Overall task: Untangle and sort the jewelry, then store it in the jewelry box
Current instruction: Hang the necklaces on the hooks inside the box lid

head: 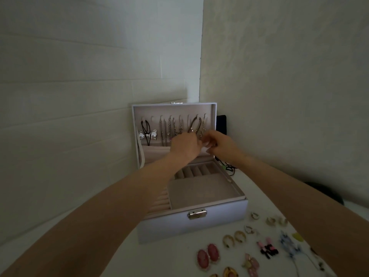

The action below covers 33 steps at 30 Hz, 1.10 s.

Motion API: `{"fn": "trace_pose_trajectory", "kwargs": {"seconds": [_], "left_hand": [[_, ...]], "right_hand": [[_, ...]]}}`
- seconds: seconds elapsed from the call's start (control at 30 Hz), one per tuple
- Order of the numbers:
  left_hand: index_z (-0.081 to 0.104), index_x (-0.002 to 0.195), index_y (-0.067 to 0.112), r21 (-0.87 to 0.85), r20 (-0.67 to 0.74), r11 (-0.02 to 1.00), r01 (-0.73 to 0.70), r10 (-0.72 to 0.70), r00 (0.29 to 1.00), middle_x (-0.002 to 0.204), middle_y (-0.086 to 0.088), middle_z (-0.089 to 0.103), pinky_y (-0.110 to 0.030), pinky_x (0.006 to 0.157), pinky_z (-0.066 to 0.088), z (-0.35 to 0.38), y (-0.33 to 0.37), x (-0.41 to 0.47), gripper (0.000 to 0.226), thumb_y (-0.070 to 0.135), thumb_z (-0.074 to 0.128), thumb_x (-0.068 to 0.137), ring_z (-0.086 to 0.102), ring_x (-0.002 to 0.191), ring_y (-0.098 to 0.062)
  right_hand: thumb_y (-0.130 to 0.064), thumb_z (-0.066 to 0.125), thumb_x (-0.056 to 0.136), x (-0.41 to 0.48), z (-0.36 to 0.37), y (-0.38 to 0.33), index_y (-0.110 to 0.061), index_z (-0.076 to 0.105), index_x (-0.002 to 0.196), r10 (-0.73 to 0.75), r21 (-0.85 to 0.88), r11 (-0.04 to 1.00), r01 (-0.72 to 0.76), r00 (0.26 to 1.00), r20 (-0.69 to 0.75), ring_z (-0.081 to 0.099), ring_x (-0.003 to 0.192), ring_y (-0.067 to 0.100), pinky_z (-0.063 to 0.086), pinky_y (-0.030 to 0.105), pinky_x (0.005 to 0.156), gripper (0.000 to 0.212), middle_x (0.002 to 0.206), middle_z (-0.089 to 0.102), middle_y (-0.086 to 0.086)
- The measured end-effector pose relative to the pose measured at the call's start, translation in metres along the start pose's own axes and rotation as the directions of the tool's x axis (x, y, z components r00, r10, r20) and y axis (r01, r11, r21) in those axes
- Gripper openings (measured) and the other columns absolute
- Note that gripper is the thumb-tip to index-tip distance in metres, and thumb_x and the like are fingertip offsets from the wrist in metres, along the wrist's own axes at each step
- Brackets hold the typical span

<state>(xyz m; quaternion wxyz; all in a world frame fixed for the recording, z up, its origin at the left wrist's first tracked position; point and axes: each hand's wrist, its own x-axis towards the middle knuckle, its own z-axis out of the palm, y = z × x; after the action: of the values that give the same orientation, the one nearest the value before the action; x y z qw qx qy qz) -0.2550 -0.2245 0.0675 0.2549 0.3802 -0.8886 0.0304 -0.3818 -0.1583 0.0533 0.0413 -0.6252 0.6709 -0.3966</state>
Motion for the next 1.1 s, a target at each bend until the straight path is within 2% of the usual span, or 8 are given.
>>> {"fn": "trace_pose_trajectory", "kwargs": {"seconds": [0.2,0.27,0.4,0.57,0.73,0.83,0.93,1.1], "left_hand": [[0.039,0.128,0.012,-0.051,0.143,0.987,-0.150,0.156,0.977,0.116,-0.012,0.059,-0.040,0.076,0.049,0.000,-0.018,-0.009,0.050,0.008,0.059,0.082,0.058,0.101,-0.032],[0.044,0.126,0.012,-0.053,0.115,0.983,-0.179,0.184,0.976,0.117,-0.013,0.059,-0.040,0.079,0.047,0.004,-0.025,-0.010,0.045,0.008,0.060,0.084,0.056,0.105,-0.033],[0.059,0.104,0.010,-0.125,-0.023,0.985,-0.122,0.120,0.993,0.101,-0.014,0.067,-0.039,0.079,0.048,0.005,-0.027,-0.003,0.016,0.021,0.056,0.093,0.061,0.095,-0.033],[0.055,0.105,0.009,-0.167,-0.106,0.984,-0.067,0.050,0.993,0.093,-0.012,0.066,-0.037,0.072,0.049,0.006,-0.026,0.000,0.015,0.019,0.054,0.095,0.062,0.086,-0.030],[0.065,0.104,0.011,0.009,-0.062,0.995,-0.100,0.101,0.993,0.098,-0.011,0.066,-0.036,0.077,0.047,0.003,-0.025,-0.005,0.028,0.029,0.045,0.099,0.062,0.095,-0.028],[0.060,0.116,0.010,0.145,-0.108,0.981,-0.132,0.148,0.983,0.118,-0.012,0.056,-0.037,0.092,0.041,-0.003,-0.024,-0.018,0.027,0.023,0.046,0.097,0.048,0.115,-0.027],[0.054,0.118,0.008,0.241,-0.081,0.969,-0.055,0.076,0.994,0.117,-0.011,0.057,-0.036,0.079,0.040,-0.023,-0.027,-0.040,0.026,0.019,0.046,0.095,0.054,0.108,-0.028],[0.067,0.091,0.015,0.562,-0.049,0.818,0.118,-0.110,0.993,0.089,-0.002,0.070,-0.019,0.053,0.028,-0.058,-0.051,-0.095,0.012,0.018,0.065,0.079,0.068,0.084,-0.018]], "right_hand": [[0.014,0.055,0.076,0.006,0.005,0.007,-0.009,0.068,0.106,-0.015,-0.055,0.998,0.018,0.999,0.052,0.052,0.097,0.017,0.042,0.015,0.085,0.040,0.114,0.051,0.009],[0.013,0.055,0.075,0.006,0.007,0.007,-0.010,0.068,0.106,-0.016,-0.027,0.999,0.017,0.999,0.045,0.052,0.098,0.018,0.043,0.023,0.088,0.040,0.115,0.052,0.010],[0.012,0.061,0.075,0.005,0.006,0.003,-0.009,0.056,0.104,0.045,0.110,0.993,-0.048,0.999,0.028,0.053,0.088,0.016,0.043,0.011,0.069,0.036,0.104,0.057,0.008],[0.014,0.059,0.074,0.006,0.005,0.007,-0.009,0.055,0.108,0.083,0.177,0.980,-0.088,0.996,0.036,0.056,0.089,0.017,0.048,0.024,0.077,0.041,0.102,0.060,0.005],[0.009,0.061,0.079,0.004,0.003,0.004,-0.014,0.057,0.115,0.111,0.255,0.960,-0.113,0.994,0.022,0.059,0.092,0.015,0.051,0.027,0.083,0.043,0.110,0.061,0.000],[0.005,0.058,0.080,-0.007,0.003,0.002,-0.014,0.058,0.114,0.098,0.125,0.989,-0.083,0.988,-0.120,0.057,0.083,0.015,0.049,0.022,0.075,0.039,0.109,0.059,0.001],[-0.008,0.056,0.085,-0.026,0.003,0.006,-0.012,0.059,0.108,0.122,-0.201,0.966,-0.164,0.971,-0.205,0.059,0.086,0.023,0.051,0.037,0.076,0.024,0.102,0.060,0.007],[-0.041,0.042,0.096,-0.052,-0.003,0.005,-0.010,0.057,0.100,0.386,-0.579,0.758,-0.302,0.922,0.025,0.060,0.096,0.026,0.044,0.032,0.077,0.034,0.107,0.061,0.007]]}}
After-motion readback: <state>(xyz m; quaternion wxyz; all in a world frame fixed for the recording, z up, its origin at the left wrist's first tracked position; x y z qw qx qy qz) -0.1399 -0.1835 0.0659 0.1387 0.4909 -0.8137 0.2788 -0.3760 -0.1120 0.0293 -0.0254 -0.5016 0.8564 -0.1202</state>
